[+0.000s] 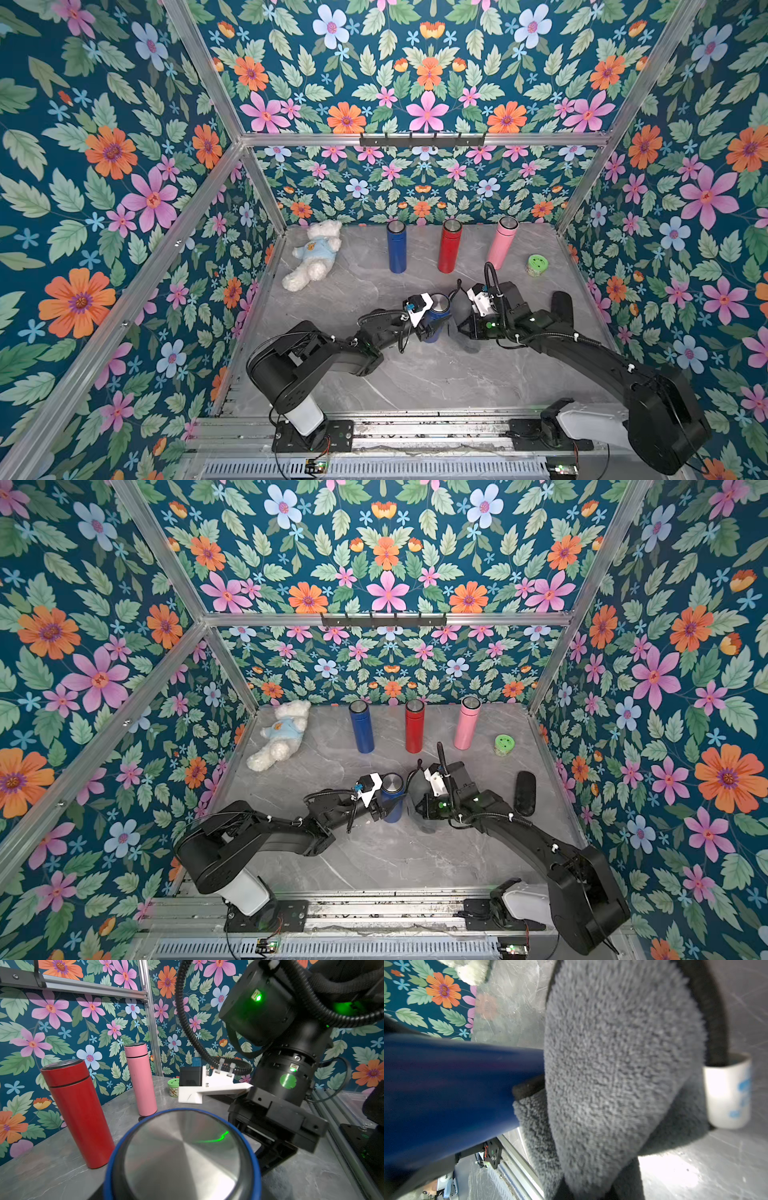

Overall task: Wipe the surface of the thermos
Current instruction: Pick up the thermos from the center of the board.

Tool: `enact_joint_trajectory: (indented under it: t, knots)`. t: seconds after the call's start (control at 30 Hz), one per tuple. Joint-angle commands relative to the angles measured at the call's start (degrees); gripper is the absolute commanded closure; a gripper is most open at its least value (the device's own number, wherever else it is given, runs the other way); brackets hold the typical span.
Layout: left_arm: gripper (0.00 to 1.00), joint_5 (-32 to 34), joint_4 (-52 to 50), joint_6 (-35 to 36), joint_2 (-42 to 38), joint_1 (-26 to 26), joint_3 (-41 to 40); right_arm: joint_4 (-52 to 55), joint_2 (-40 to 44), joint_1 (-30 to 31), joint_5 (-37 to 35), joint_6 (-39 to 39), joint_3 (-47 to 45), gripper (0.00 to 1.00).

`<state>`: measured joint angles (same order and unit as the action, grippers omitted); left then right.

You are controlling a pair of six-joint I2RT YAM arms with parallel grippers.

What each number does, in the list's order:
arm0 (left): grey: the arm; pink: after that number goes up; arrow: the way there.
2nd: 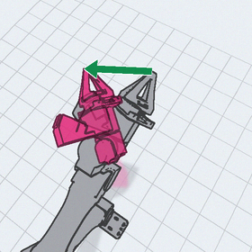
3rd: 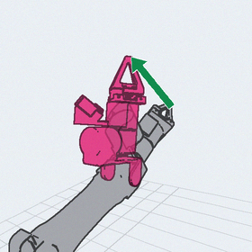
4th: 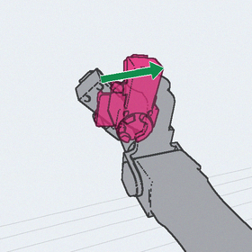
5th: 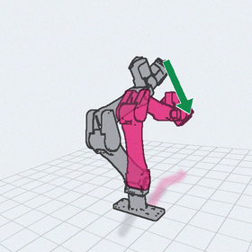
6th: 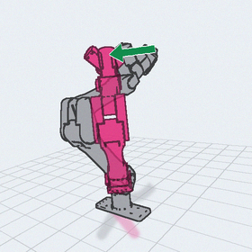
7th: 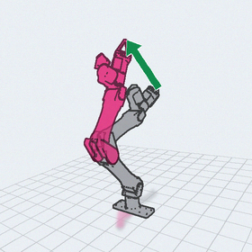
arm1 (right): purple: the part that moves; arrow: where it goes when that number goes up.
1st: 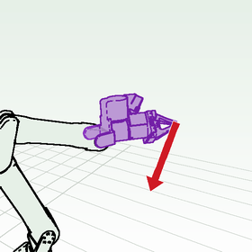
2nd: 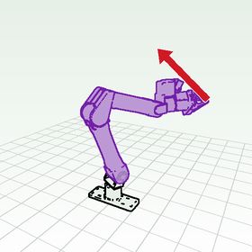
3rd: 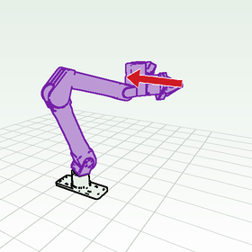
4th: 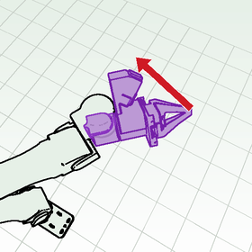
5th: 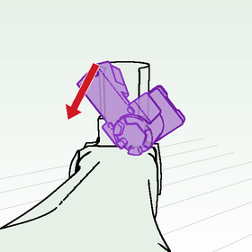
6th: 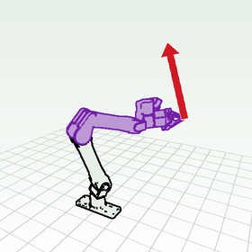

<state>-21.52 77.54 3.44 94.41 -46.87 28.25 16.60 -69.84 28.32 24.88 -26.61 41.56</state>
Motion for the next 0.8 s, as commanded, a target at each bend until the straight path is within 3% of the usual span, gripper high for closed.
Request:
enact_joint_trajectory:
  t: [0.0,0.13,0.37,0.77]
  knots:
    - [0.71,-1.50,4.34,0.16,0.54,0.07,1.33,2.10,3.23,0.48,0.00,0.96,-0.12,1.00]
    - [1.00,-1.39,3.82,0.08,1.30,0.20,2.05,5.75,9.63,2.14,-0.85,1.62,1.34,1.00]
    - [1.00,-2.60,3.05,-0.67,1.89,0.13,2.59,9.10,16.84,4.91,-1.04,0.62,6.24,1.00]
    - [1.00,-4.47,3.48,-1.59,2.82,0.04,2.48,3.67,11.43,9.99,-3.41,0.71,11.03,1.00]
